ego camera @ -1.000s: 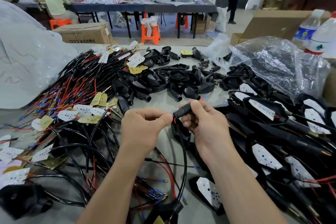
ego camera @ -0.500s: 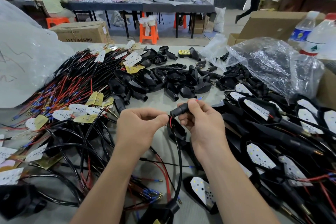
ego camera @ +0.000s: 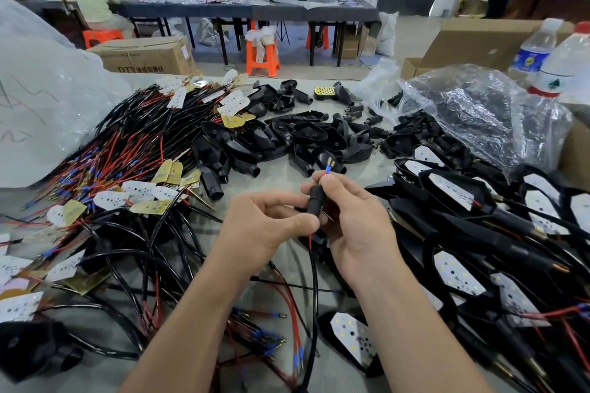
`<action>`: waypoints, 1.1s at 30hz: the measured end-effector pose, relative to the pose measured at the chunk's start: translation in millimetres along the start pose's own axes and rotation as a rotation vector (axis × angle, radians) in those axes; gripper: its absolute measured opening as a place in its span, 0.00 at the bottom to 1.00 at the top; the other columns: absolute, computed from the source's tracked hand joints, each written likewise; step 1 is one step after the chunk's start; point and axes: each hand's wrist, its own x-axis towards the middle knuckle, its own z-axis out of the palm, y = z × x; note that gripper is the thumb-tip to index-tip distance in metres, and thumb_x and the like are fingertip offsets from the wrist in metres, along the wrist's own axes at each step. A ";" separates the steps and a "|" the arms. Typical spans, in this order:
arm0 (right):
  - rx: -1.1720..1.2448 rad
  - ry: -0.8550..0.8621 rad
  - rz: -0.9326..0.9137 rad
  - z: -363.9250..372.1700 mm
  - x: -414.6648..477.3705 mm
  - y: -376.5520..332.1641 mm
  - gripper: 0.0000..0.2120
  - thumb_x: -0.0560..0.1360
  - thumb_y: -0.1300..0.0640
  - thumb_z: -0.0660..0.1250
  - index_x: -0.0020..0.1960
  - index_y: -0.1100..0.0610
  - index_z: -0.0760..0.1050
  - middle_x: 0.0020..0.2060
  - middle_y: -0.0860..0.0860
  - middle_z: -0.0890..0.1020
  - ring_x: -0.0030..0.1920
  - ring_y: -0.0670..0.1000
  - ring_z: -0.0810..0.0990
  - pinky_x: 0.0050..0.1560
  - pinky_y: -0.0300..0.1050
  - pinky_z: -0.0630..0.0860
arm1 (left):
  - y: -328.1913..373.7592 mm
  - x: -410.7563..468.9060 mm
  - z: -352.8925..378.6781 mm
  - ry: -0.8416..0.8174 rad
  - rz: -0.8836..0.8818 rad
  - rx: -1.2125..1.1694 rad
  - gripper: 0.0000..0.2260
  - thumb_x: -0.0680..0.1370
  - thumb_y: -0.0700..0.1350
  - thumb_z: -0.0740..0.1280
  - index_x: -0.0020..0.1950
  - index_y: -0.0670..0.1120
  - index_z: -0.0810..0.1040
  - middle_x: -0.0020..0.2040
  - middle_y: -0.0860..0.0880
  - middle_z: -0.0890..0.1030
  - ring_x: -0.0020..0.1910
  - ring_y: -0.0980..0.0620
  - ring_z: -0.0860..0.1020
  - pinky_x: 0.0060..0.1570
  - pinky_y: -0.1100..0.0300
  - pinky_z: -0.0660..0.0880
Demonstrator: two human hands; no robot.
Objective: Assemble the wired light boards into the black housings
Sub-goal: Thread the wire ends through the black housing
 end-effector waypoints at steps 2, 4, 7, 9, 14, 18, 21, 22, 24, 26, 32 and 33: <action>0.006 -0.004 0.001 -0.6 0.0 -0.1 0.07 0.80 0.61 0.67 0.47 0.56 0.83 0.40 0.53 0.86 0.34 0.52 0.76 0.32 0.43 0.75 | 0.3 -1.4 1.4 0.036 -0.043 0.025 0.21 0.61 0.54 0.80 0.50 0.48 0.87 0.41 0.47 0.88 0.38 0.56 0.85 0.37 0.68 0.77; -0.010 0.004 0.008 -0.3 -0.7 1.4 0.06 0.78 0.62 0.69 0.47 0.56 0.84 0.40 0.53 0.86 0.34 0.52 0.78 0.35 0.45 0.75 | -0.7 -0.1 2.7 0.029 -0.088 0.052 0.14 0.66 0.52 0.79 0.50 0.50 0.88 0.41 0.46 0.88 0.37 0.55 0.84 0.37 0.66 0.77; 0.037 0.068 -0.021 0.0 0.8 -0.3 0.09 0.77 0.64 0.70 0.41 0.57 0.85 0.40 0.52 0.86 0.30 0.47 0.75 0.30 0.40 0.74 | -0.8 0.8 1.8 -0.066 -0.097 0.084 0.03 0.75 0.40 0.76 0.44 0.47 0.89 0.40 0.44 0.87 0.36 0.54 0.82 0.37 0.65 0.76; 0.101 0.134 -0.083 -3.5 4.6 -4.7 0.12 0.77 0.66 0.69 0.38 0.57 0.83 0.38 0.53 0.86 0.29 0.45 0.72 0.30 0.37 0.70 | -1.1 -0.6 1.1 -0.174 -0.119 0.146 0.04 0.77 0.41 0.74 0.44 0.45 0.89 0.41 0.44 0.87 0.39 0.54 0.82 0.40 0.66 0.76; 0.081 0.147 -0.130 -5.8 5.6 -3.6 0.19 0.79 0.64 0.68 0.32 0.52 0.84 0.35 0.51 0.85 0.28 0.46 0.69 0.32 0.40 0.67 | 4.6 -3.9 -1.7 -0.463 -0.198 0.018 0.12 0.76 0.52 0.72 0.49 0.45 0.88 0.45 0.44 0.87 0.41 0.53 0.84 0.41 0.64 0.78; 0.023 0.228 -0.201 -1.0 6.2 3.4 0.18 0.79 0.65 0.67 0.33 0.53 0.82 0.31 0.50 0.82 0.28 0.46 0.70 0.33 0.43 0.68 | 2.4 -1.7 -4.3 -0.485 -0.251 -0.023 0.10 0.74 0.51 0.73 0.48 0.46 0.88 0.44 0.44 0.87 0.39 0.52 0.84 0.39 0.64 0.79; 0.009 0.302 -0.256 -1.2 7.6 6.0 0.12 0.79 0.65 0.67 0.39 0.55 0.80 0.29 0.51 0.80 0.29 0.47 0.73 0.35 0.42 0.71 | -0.5 0.8 -0.5 -0.398 -0.228 0.104 0.08 0.71 0.50 0.75 0.44 0.47 0.88 0.42 0.43 0.87 0.38 0.51 0.81 0.39 0.64 0.78; -0.003 0.310 -0.284 -1.8 7.9 5.3 0.11 0.79 0.65 0.67 0.40 0.56 0.80 0.28 0.50 0.80 0.28 0.47 0.73 0.32 0.41 0.71 | -0.6 1.0 0.1 -0.362 -0.221 0.143 0.08 0.69 0.50 0.76 0.42 0.47 0.88 0.41 0.44 0.87 0.37 0.51 0.80 0.36 0.64 0.76; -0.033 0.323 -0.353 -5.3 9.5 0.7 0.10 0.79 0.66 0.65 0.41 0.58 0.79 0.27 0.50 0.80 0.25 0.46 0.71 0.26 0.38 0.69 | -3.4 0.3 0.1 -0.262 -0.201 0.261 0.09 0.64 0.52 0.78 0.41 0.49 0.88 0.37 0.45 0.87 0.30 0.54 0.77 0.32 0.64 0.74; -0.047 0.337 -0.397 -11.1 12.7 -5.9 0.10 0.80 0.67 0.64 0.42 0.59 0.78 0.27 0.50 0.81 0.24 0.46 0.70 0.24 0.37 0.69 | -4.6 -1.4 2.0 -0.174 -0.178 0.358 0.11 0.61 0.53 0.77 0.40 0.52 0.88 0.35 0.46 0.86 0.27 0.54 0.76 0.32 0.62 0.74; 0.056 0.371 -0.418 -17.8 15.8 -13.5 0.09 0.81 0.67 0.63 0.45 0.59 0.77 0.28 0.50 0.82 0.25 0.46 0.77 0.28 0.38 0.76 | 3.3 -4.9 -7.4 -0.569 -0.221 0.244 0.04 0.70 0.47 0.74 0.39 0.49 0.87 0.39 0.45 0.87 0.30 0.55 0.76 0.35 0.65 0.74; 0.071 0.383 -0.423 -19.3 15.4 -15.7 0.09 0.81 0.66 0.63 0.45 0.58 0.77 0.29 0.50 0.82 0.25 0.46 0.78 0.28 0.38 0.76 | 4.8 -6.6 -12.1 -0.653 -0.224 0.227 0.04 0.72 0.47 0.74 0.42 0.48 0.87 0.40 0.46 0.87 0.31 0.54 0.76 0.37 0.64 0.74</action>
